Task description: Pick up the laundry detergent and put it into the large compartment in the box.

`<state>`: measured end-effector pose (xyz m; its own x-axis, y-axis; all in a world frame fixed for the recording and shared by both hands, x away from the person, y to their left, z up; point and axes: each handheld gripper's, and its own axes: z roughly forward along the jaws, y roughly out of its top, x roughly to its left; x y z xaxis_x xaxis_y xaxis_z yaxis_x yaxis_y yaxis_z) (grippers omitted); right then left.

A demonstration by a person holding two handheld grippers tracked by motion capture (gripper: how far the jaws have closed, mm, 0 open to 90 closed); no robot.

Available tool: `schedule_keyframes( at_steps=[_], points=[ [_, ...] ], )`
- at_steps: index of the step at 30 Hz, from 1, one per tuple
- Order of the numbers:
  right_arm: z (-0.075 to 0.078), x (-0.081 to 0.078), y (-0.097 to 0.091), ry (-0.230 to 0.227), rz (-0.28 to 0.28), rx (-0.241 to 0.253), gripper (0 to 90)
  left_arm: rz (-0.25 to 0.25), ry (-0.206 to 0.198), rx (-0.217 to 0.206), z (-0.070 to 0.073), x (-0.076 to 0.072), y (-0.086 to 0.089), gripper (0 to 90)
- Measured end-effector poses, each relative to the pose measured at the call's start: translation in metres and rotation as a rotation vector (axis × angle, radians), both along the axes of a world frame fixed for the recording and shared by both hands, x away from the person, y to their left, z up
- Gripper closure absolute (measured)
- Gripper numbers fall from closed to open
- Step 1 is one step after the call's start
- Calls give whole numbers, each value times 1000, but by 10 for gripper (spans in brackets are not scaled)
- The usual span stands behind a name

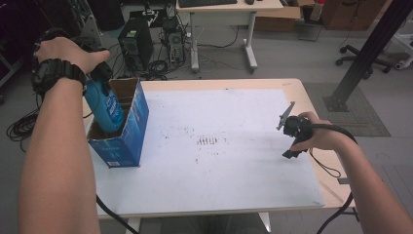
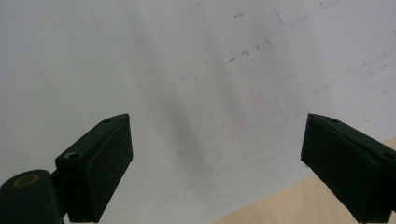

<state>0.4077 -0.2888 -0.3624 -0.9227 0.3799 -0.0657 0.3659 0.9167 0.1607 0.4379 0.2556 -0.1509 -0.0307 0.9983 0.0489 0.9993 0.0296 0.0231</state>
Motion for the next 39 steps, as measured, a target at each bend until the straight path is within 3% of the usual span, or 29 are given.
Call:
schedule_keyframes(
  at_steps=[39],
  points=[
    [-4,0,4,8,4,-15,92,1,41,-14,-45,6,6,377]
  ],
)
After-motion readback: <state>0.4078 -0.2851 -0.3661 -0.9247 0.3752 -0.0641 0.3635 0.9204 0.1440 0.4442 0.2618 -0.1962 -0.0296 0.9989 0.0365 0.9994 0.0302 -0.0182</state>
